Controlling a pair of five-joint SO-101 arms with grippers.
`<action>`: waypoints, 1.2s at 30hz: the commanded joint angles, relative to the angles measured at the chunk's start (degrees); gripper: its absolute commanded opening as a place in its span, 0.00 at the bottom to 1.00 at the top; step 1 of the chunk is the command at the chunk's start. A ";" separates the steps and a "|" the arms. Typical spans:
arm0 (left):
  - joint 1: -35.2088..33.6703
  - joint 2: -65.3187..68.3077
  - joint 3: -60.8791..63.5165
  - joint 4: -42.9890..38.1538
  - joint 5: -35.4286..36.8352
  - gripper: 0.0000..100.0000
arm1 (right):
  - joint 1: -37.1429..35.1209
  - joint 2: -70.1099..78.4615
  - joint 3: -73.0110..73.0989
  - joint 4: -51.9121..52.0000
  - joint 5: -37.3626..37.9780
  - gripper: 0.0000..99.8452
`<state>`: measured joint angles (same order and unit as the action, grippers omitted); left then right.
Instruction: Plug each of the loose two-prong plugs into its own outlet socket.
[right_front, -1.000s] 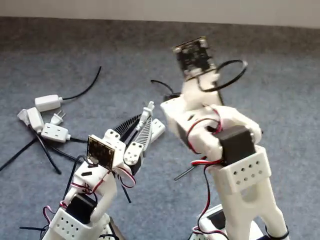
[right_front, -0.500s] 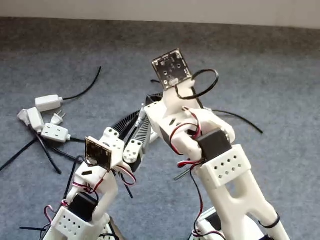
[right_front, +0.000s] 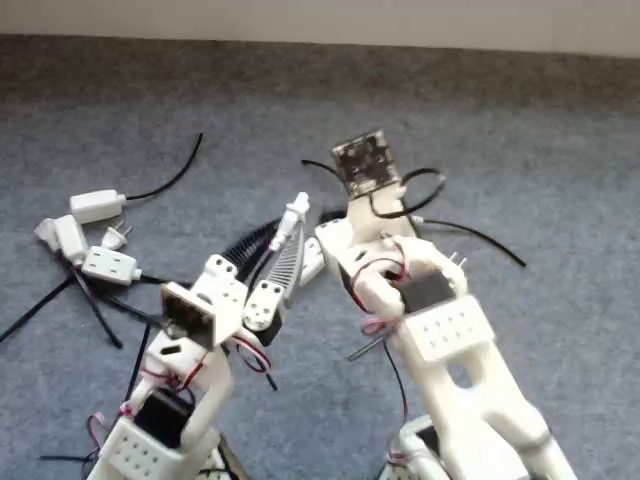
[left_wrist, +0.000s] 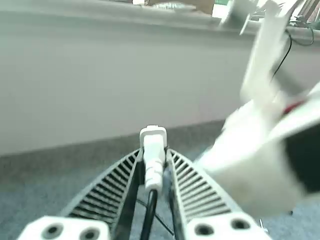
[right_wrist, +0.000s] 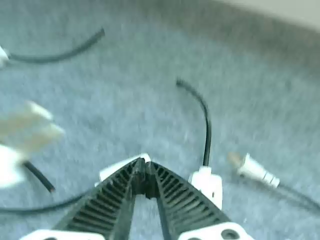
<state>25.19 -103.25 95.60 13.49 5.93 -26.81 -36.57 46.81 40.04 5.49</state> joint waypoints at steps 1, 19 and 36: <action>0.66 -0.04 -0.75 -1.32 0.18 0.01 | 0.66 -1.01 -0.04 -0.75 3.52 0.01; -3.03 0.57 -1.54 -1.32 1.76 0.01 | 20.00 -1.45 -21.23 28.00 3.78 0.01; -10.24 33.63 -26.51 1.23 7.91 0.01 | 33.80 -1.71 2.15 34.51 -6.15 0.01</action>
<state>15.34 -82.68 78.64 13.41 13.49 6.33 -36.75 47.43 74.59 1.63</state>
